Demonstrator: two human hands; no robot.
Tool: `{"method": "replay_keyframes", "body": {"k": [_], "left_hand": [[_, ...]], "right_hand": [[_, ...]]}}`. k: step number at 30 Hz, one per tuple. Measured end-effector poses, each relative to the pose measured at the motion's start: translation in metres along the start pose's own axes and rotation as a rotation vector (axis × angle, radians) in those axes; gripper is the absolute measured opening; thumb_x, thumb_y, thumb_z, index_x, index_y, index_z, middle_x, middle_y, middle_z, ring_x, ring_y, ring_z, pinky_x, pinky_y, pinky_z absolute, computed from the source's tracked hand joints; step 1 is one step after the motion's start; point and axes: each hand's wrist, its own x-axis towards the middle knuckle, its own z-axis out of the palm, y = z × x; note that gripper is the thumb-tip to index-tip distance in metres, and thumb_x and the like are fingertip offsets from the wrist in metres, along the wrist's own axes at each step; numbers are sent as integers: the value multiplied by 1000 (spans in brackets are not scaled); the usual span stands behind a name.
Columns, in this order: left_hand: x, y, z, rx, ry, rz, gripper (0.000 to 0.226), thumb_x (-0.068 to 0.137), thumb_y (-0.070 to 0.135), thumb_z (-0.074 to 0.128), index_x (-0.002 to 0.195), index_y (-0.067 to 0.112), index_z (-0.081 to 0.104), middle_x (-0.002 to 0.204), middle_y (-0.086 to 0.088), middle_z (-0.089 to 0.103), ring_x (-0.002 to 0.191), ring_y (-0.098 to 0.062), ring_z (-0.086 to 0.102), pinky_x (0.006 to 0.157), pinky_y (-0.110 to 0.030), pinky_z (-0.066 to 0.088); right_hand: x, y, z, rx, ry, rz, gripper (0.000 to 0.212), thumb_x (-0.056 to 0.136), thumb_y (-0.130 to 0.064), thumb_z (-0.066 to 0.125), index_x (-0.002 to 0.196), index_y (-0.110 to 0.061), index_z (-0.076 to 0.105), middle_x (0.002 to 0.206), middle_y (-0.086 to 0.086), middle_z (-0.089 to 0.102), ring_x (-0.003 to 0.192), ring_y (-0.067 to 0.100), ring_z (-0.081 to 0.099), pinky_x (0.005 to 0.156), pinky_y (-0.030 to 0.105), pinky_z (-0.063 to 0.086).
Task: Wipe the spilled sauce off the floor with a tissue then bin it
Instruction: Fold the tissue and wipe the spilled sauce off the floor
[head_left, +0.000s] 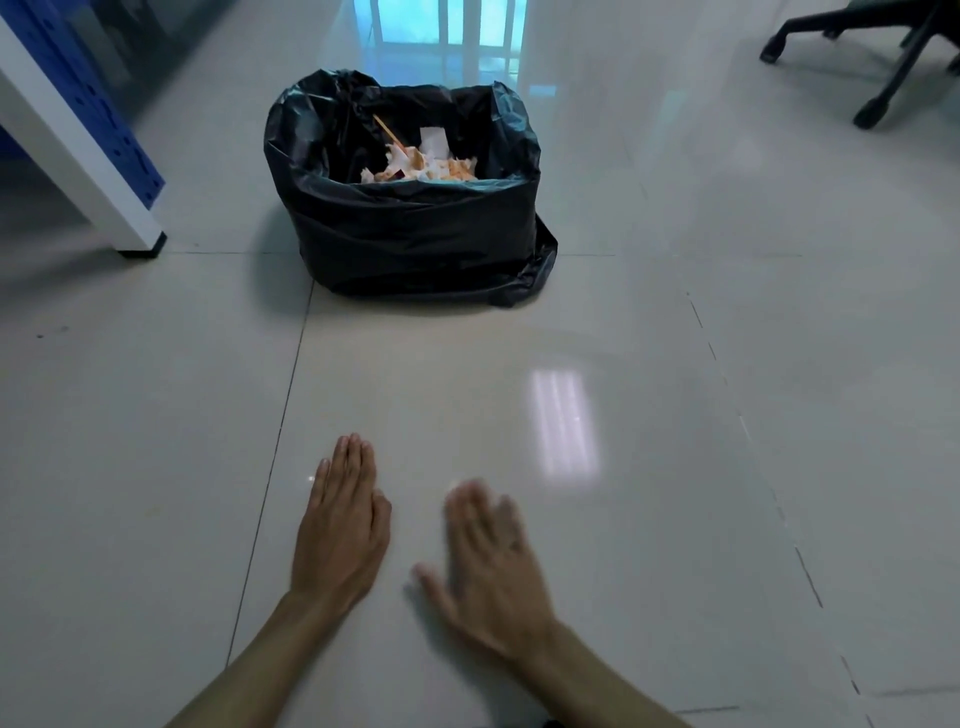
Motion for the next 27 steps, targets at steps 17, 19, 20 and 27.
{"method": "replay_keyframes", "body": {"k": [17, 19, 20, 27], "left_hand": [[66, -24, -12, -41, -75, -68, 74, 94, 53, -4, 154, 10, -1, 165, -5, -2, 151, -12, -9, 123, -33, -3], [80, -22, -11, -62, -93, -52, 72, 94, 51, -3, 154, 12, -3, 165, -3, -5, 150, -12, -12, 123, -33, -5], [85, -20, -10, -69, -94, -44, 70, 95, 50, -2, 154, 12, -3, 165, -3, -4, 150, -13, -13, 123, -34, -5], [88, -19, -1, -117, -28, -36, 67, 96, 45, 1, 154, 13, 4, 164, 1, 2, 151, -11, -7, 124, -35, 0]], "right_hand": [[36, 177, -71, -97, -86, 675, 90, 91, -73, 2, 157, -13, 6, 165, 7, 5, 150, 29, -10, 121, 50, -4], [57, 165, -67, -67, -71, 678, 92, 92, -73, 5, 156, -6, 5, 165, 13, 6, 151, 28, -8, 121, 50, -2], [68, 157, -63, -65, -64, 647, 92, 92, -72, 7, 156, -5, 6, 165, 14, 6, 151, 29, -7, 121, 50, -2], [115, 19, -12, -28, -115, -47, 92, 95, -69, 11, 148, 2, 35, 155, 20, 34, 147, 36, 20, 117, 56, 10]]}}
